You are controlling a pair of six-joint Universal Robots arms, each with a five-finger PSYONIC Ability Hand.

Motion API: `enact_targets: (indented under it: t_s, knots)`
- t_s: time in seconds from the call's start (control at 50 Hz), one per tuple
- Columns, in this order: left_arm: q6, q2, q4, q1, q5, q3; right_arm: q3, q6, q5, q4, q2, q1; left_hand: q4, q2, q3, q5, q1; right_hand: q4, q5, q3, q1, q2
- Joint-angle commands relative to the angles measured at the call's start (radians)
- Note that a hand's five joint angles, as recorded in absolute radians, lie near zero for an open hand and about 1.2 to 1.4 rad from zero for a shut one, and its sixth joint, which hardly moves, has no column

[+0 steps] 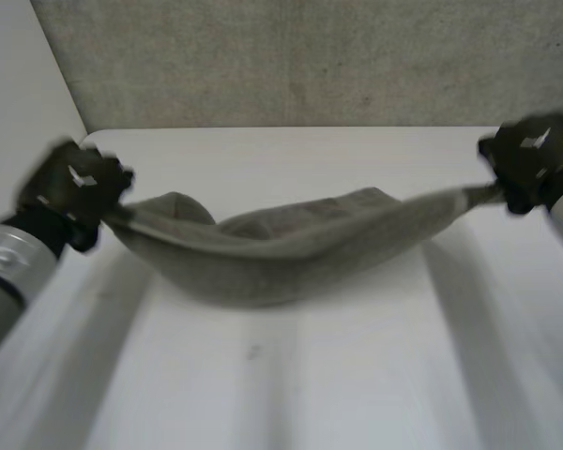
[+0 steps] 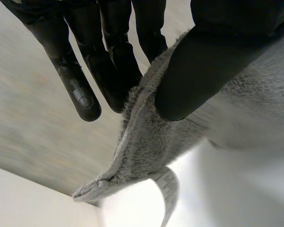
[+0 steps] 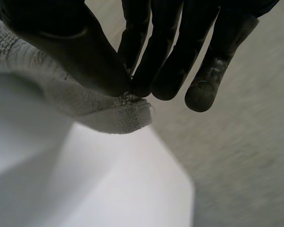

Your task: Fold the towel.

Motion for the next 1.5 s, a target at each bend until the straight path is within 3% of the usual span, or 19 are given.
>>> enact_targets:
  t_s: [0.02, 0.14, 0.36, 0.42, 0.46, 0.48, 0.52, 0.58, 0.62, 0.64, 0.68, 0.7, 0.74, 0.82, 0.96, 1.06, 1.18, 1.34, 1.5]
  knots:
    - [-0.021, 0.194, -0.133, 0.004, -0.001, 0.107, -0.15, -0.005, -0.003, 0.175, -0.143, -0.004, 0.179, 0.18, 0.181, 0.197, 0.209, 0.059, 0.05, 0.063, 0.065, 0.054]
    - [-0.049, 0.136, -0.209, 0.029, 0.002, 0.132, -0.197, -0.013, -0.012, 0.261, -0.123, 0.0, 0.179, 0.18, 0.181, 0.197, 0.209, 0.059, 0.05, 0.063, 0.065, 0.054]
    - [-0.046, -0.358, -0.279, 0.056, -0.003, 0.367, -0.427, -0.1, 0.006, 0.353, 0.255, 0.046, 0.179, 0.18, 0.181, 0.197, 0.209, 0.059, 0.05, 0.063, 0.065, 0.054]
    - [-0.048, -0.506, -0.312, 0.048, -0.004, 0.536, -0.589, -0.1, 0.041, 0.353, 0.388, 0.092, 0.179, 0.18, 0.181, 0.197, 0.209, 0.059, 0.05, 0.063, 0.065, 0.054]
    - [-0.055, -0.625, -0.324, 0.042, -0.003, 0.746, -0.821, -0.099, 0.099, 0.344, 0.518, 0.137, 0.179, 0.18, 0.181, 0.197, 0.209, 0.059, 0.05, 0.063, 0.065, 0.054]
    - [-0.055, -0.625, -0.324, 0.042, -0.003, 0.747, -0.823, -0.099, 0.1, 0.344, 0.519, 0.138, 0.179, 0.18, 0.181, 0.197, 0.209, 0.059, 0.05, 0.063, 0.065, 0.054]
    - [-0.081, -0.717, -0.316, 0.024, 0.003, 0.998, -1.114, -0.085, 0.154, 0.3, 0.635, 0.148, 0.179, 0.18, 0.181, 0.197, 0.209, 0.059, 0.05, 0.063, 0.065, 0.054]
    - [-0.115, -0.748, -0.293, 0.006, 0.008, 1.12, -1.258, -0.068, 0.172, 0.251, 0.681, 0.15, 0.179, 0.18, 0.181, 0.197, 0.209, 0.059, 0.05, 0.063, 0.065, 0.054]
    - [-0.236, -0.775, -0.212, -0.008, -0.003, 1.322, -1.474, -0.018, 0.185, 0.148, 0.724, 0.15, 0.179, 0.18, 0.181, 0.197, 0.209, 0.059, 0.05, 0.063, 0.065, 0.054]
    - [-0.236, -0.776, -0.212, -0.008, -0.003, 1.322, -1.474, -0.017, 0.185, 0.148, 0.724, 0.15, 0.179, 0.18, 0.181, 0.197, 0.209, 0.059, 0.05, 0.063, 0.065, 0.054]
    - [-0.386, -0.763, -0.151, -0.008, 0.0, 1.387, -1.534, 0.018, 0.181, 0.107, 0.717, 0.15, 0.179, 0.18, 0.181, 0.197, 0.209, 0.059, 0.05, 0.063, 0.065, 0.054]
    - [-0.387, -0.763, -0.15, -0.008, 0.0, 1.387, -1.534, 0.018, 0.181, 0.106, 0.716, 0.15, 0.179, 0.18, 0.181, 0.197, 0.209, 0.059, 0.05, 0.063, 0.065, 0.054]
    - [-0.506, -0.731, -0.128, -0.008, 0.006, 1.376, -1.481, 0.024, 0.178, 0.148, 0.684, 0.151, 0.179, 0.18, 0.181, 0.197, 0.209, 0.059, 0.05, 0.063, 0.065, 0.054]
    - [-0.563, -0.714, -0.146, -0.005, 0.008, 1.298, -1.356, 0.03, 0.158, 0.227, 0.649, 0.153, 0.179, 0.18, 0.181, 0.197, 0.209, 0.059, 0.05, 0.063, 0.065, 0.054]
    - [-0.551, -0.66, -0.134, 0.027, 0.016, 1.01, -1.048, 0.032, 0.109, 0.281, 0.611, 0.147, 0.179, 0.18, 0.181, 0.197, 0.209, 0.059, 0.05, 0.063, 0.065, 0.054]
    - [-0.549, -0.634, -0.03, 0.053, 0.049, 0.739, -0.774, 0.03, 0.072, 0.205, 0.583, 0.145, 0.179, 0.18, 0.181, 0.197, 0.209, 0.059, 0.05, 0.063, 0.065, 0.054]
    - [-0.541, -0.633, 0.055, 0.053, 0.079, 0.552, -0.6, 0.026, 0.066, 0.119, 0.569, 0.144, 0.179, 0.18, 0.181, 0.197, 0.209, 0.059, 0.05, 0.063, 0.065, 0.054]
    - [-0.393, -0.613, 0.092, 0.053, 0.086, 0.325, -0.396, 0.021, 0.055, 0.064, 0.526, 0.141, 0.179, 0.18, 0.181, 0.197, 0.209, 0.059, 0.05, 0.063, 0.065, 0.054]
    - [-0.259, -0.476, 0.09, 0.059, 0.086, 0.12, -0.186, 0.018, -0.022, 0.065, 0.341, 0.101, 0.179, 0.18, 0.181, 0.197, 0.209, 0.059, 0.05, 0.063, 0.065, 0.054]
